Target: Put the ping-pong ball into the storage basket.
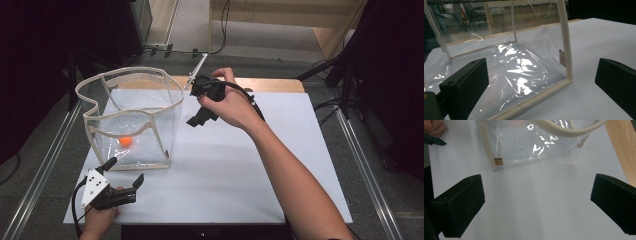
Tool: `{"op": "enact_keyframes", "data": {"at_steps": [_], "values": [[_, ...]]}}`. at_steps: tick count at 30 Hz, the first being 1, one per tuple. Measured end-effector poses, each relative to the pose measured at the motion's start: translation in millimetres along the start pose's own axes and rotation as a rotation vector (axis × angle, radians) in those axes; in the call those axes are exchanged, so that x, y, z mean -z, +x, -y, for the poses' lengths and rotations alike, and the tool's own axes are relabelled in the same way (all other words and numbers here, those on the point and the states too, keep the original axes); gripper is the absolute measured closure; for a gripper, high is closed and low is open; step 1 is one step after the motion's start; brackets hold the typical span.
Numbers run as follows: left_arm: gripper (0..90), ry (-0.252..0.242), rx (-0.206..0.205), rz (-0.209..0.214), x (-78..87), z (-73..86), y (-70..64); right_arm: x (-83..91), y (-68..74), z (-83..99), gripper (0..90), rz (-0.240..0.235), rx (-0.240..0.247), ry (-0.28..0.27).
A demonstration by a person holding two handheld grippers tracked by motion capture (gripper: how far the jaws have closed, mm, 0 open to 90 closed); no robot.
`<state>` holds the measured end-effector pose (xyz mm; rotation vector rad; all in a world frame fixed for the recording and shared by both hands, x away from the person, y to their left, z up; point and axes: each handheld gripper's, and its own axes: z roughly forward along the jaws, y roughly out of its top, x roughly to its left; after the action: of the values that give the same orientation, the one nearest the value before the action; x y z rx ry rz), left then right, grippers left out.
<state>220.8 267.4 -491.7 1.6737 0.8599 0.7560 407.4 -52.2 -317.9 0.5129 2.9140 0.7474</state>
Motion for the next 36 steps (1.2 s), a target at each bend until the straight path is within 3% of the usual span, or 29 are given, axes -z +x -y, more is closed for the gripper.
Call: {"op": "enact_keyframes", "data": {"at_steps": [8, 36], "values": [[0.0, 0.0, -0.001, 0.0, 0.0, 0.0, -0.1, -5.3, 3.2, 12.7, 0.0, 0.016, 0.002, -0.009], [0.0, 0.002, -0.004, 0.0, -0.4, -0.1, -0.8, -15.8, 8.1, 61.9, 0.0, 0.007, -0.049, -0.028]]}}
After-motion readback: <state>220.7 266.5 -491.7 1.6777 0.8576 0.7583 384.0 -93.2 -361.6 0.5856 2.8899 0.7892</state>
